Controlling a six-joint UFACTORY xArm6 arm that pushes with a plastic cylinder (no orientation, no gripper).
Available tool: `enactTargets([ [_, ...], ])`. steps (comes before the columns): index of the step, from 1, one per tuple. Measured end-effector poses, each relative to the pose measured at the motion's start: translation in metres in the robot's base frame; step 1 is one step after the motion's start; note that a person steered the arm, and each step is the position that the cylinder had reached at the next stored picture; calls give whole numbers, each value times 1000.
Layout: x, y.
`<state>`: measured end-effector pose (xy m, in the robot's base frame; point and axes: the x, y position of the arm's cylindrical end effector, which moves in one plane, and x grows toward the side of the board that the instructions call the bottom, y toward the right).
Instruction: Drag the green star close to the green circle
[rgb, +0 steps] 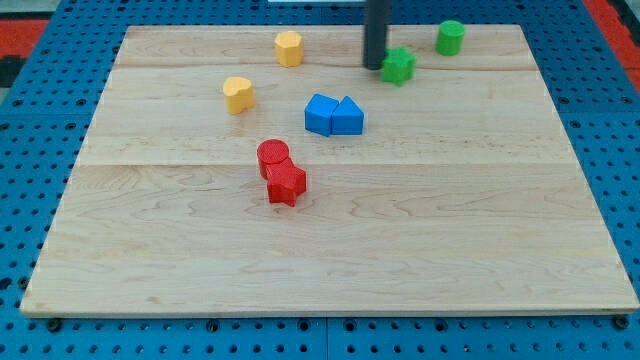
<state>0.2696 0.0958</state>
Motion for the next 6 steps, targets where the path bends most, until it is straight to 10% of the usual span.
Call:
enactTargets([
  [3, 65, 18],
  [6, 40, 37],
])
